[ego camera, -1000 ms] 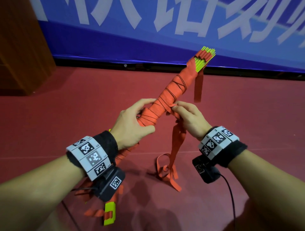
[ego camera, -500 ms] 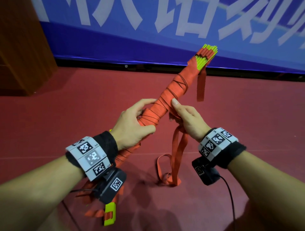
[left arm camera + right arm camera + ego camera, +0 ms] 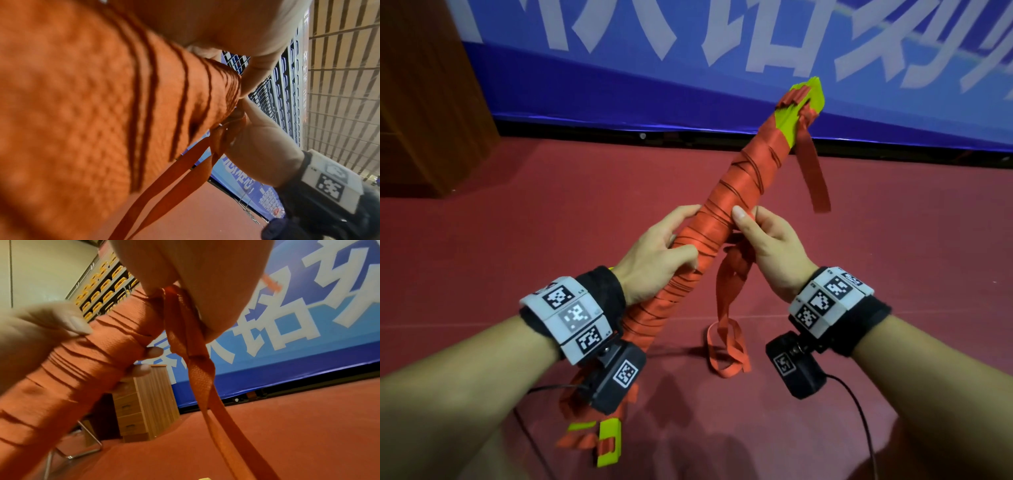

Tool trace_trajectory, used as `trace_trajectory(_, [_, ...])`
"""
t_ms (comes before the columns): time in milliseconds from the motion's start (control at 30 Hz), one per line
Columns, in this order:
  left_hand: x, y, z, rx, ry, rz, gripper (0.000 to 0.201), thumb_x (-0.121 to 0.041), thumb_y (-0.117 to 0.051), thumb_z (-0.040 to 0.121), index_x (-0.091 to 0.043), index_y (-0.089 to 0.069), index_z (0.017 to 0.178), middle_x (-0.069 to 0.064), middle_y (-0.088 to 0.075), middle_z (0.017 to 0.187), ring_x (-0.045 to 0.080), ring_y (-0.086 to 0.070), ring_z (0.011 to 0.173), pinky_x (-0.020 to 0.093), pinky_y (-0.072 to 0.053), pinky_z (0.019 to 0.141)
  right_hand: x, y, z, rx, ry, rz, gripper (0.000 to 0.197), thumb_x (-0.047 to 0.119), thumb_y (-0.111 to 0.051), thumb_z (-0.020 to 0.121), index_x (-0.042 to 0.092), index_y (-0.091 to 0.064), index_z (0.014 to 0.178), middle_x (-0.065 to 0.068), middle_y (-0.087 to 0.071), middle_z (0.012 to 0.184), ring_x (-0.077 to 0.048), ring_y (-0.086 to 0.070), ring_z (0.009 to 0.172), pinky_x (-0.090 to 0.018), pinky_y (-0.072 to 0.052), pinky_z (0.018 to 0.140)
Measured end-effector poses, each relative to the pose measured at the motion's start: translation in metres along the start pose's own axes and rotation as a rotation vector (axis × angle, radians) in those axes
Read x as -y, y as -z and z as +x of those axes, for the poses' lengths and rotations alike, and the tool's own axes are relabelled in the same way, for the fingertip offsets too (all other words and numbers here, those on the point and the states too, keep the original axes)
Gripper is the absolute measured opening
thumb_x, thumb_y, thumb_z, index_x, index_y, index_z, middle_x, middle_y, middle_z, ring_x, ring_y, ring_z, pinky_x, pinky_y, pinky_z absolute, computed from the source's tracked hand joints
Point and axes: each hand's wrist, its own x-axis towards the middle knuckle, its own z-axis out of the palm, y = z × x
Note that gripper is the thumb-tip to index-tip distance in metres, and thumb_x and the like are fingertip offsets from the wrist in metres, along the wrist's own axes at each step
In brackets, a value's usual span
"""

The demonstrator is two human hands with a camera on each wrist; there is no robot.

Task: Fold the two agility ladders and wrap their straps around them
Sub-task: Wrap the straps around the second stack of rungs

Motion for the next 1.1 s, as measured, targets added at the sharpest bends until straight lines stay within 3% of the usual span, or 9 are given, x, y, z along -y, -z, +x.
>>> trace_trajectory(233, [-0.005,-0.004,-0.001,-0.006,0.028,0.293,0.066,-0.035,-0.069,0.078,-0.046,-0.046,0.138,0.000,-0.072,0.100,0.021,-0.068,0.082,0.042,-0.058,0.077,-0.005,-0.009,-0.001,-0.150,0.021,0.012,0.034,0.035,-0.069,0.096,0.011,-0.051,0.080,-0.016,-0.061,0.077,-0.027,-0.060,0.069,-0.046,-0.052,0.070])
trace_trajectory(333, [0.000,-0.012,-0.005,-0.057,-0.032,0.740,0.109,-0.060,-0.081,0.068,-0.044,-0.014,0.153,-0.011,-0.064,0.112,0.019,-0.065,0.090,0.037,-0.052,0.074,-0.007,-0.012,-0.001,-0.216,-0.004,0.022,0.038,0.033,-0.072,0.094,0.018,-0.047,0.070,-0.014,-0.060,0.076,-0.025,-0.060,0.067,-0.043,-0.055,0.067])
trace_trajectory(467, [0.006,-0.020,-0.005,-0.179,-0.093,0.975,0.102,-0.043,-0.070,0.077,-0.041,-0.003,0.154,-0.001,-0.061,0.117,0.035,-0.067,0.092,0.040,-0.052,0.073,-0.003,-0.013,-0.001,-0.178,-0.072,0.059,0.038,0.028,-0.068,0.097,0.016,-0.046,0.068,-0.016,-0.064,0.080,-0.023,-0.064,0.061,-0.033,-0.054,0.056])
trace_trajectory(567, [0.004,-0.019,-0.005,-0.253,-0.057,0.950,0.097,-0.038,-0.067,0.078,-0.045,-0.009,0.154,-0.003,-0.051,0.117,0.039,-0.064,0.091,0.044,-0.053,0.078,0.005,-0.011,-0.003,-0.077,-0.091,0.074,0.028,0.026,-0.063,0.100,0.008,-0.052,0.081,-0.013,-0.066,0.080,-0.026,-0.062,0.067,-0.021,-0.048,0.050])
trace_trajectory(667, [0.002,-0.012,-0.005,-0.296,-0.037,0.886,0.095,-0.037,-0.068,0.077,-0.051,-0.015,0.155,-0.008,-0.049,0.105,0.032,-0.061,0.095,0.042,-0.052,0.081,0.008,-0.005,-0.004,0.048,-0.074,0.022,0.016,0.011,-0.059,0.101,0.009,-0.055,0.086,-0.002,-0.067,0.073,-0.020,-0.066,0.067,-0.019,-0.048,0.055])
trace_trajectory(800, [0.001,-0.003,-0.004,-0.324,-0.050,0.831,0.091,-0.036,-0.070,0.074,-0.055,-0.027,0.151,-0.011,-0.062,0.109,0.023,-0.062,0.094,0.034,-0.049,0.078,0.002,0.005,-0.003,0.137,-0.031,-0.151,0.016,-0.002,-0.058,0.091,0.014,-0.059,0.093,-0.008,-0.068,0.090,-0.031,-0.073,0.087,-0.022,-0.052,0.065])
trace_trajectory(900, [0.002,-0.002,-0.005,-0.309,-0.043,0.783,0.087,-0.036,-0.070,0.070,-0.054,-0.033,0.147,-0.012,-0.067,0.114,0.022,-0.063,0.091,0.034,-0.052,0.077,-0.003,0.009,-0.002,0.151,-0.031,-0.231,0.019,0.009,-0.055,0.081,0.014,-0.062,0.098,-0.004,-0.073,0.097,-0.019,-0.075,0.086,-0.034,-0.058,0.076])
trace_trajectory(967, [0.002,-0.002,-0.005,-0.305,-0.036,0.750,0.086,-0.038,-0.067,0.068,-0.054,-0.035,0.146,-0.013,-0.068,0.112,0.021,-0.064,0.086,0.035,-0.054,0.076,-0.006,0.012,-0.001,0.168,-0.012,-0.316,0.021,-0.001,-0.055,0.087,0.011,-0.062,0.102,-0.006,-0.073,0.100,-0.015,-0.073,0.087,-0.038,-0.058,0.084])
trace_trajectory(1100, [0.001,-0.001,-0.005,-0.317,-0.053,0.658,0.087,-0.042,-0.063,0.062,-0.053,-0.038,0.144,-0.011,-0.071,0.109,0.020,-0.067,0.089,0.037,-0.056,0.082,-0.003,0.014,-0.001,0.176,0.059,-0.425,0.024,-0.007,-0.048,0.097,0.011,-0.062,0.105,-0.003,-0.073,0.095,-0.005,-0.071,0.088,-0.023,-0.056,0.085])
